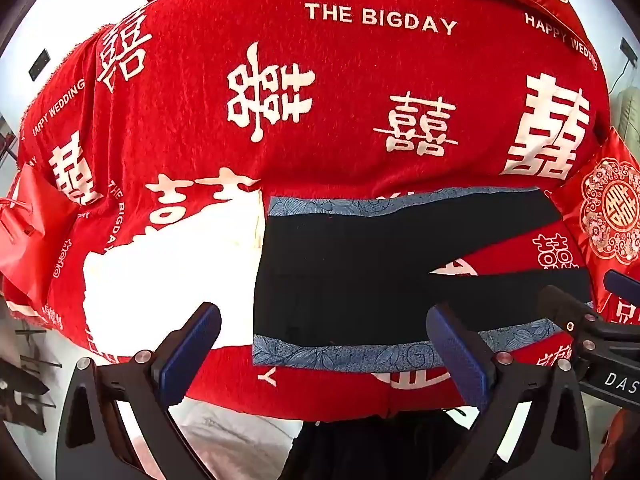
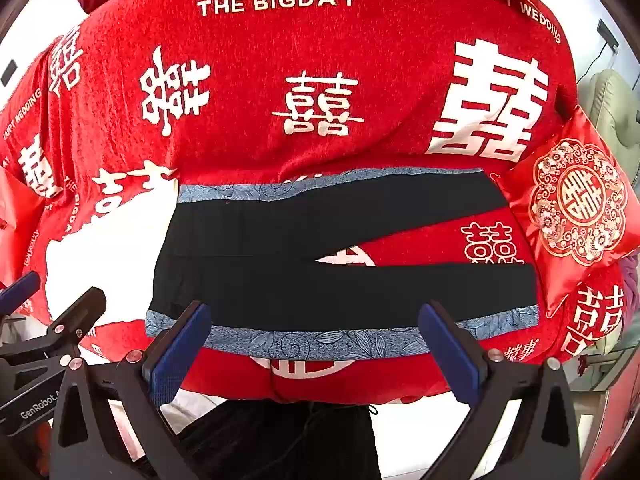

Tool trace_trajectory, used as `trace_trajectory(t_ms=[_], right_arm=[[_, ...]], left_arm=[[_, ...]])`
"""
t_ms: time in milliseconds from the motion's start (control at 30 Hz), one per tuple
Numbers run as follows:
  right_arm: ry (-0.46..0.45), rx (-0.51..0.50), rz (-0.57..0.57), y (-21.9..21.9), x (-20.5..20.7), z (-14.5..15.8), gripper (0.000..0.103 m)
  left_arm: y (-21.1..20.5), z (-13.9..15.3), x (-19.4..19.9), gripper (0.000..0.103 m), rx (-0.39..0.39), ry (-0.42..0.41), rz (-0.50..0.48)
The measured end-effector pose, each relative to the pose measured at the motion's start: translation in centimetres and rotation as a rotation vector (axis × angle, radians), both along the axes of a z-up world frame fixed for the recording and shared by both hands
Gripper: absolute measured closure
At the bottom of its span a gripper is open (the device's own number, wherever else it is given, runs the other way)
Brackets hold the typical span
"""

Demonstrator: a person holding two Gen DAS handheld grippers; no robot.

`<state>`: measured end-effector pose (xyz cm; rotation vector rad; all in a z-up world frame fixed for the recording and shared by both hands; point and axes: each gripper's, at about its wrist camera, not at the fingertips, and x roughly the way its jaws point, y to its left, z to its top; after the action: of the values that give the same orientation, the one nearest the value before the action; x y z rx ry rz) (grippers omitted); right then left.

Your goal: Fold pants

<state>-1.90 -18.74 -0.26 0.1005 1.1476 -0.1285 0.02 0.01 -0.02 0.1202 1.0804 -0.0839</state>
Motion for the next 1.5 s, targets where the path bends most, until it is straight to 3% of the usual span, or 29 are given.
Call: trace_trajectory(t_ms=[1500], right_arm=[[0.023,-0.018,-0.003,-0.4,0.8,-0.6,0.0]], left_arm=[[-0.7,-0.6,0.6,0.0,0.02,0.023,-0.019]])
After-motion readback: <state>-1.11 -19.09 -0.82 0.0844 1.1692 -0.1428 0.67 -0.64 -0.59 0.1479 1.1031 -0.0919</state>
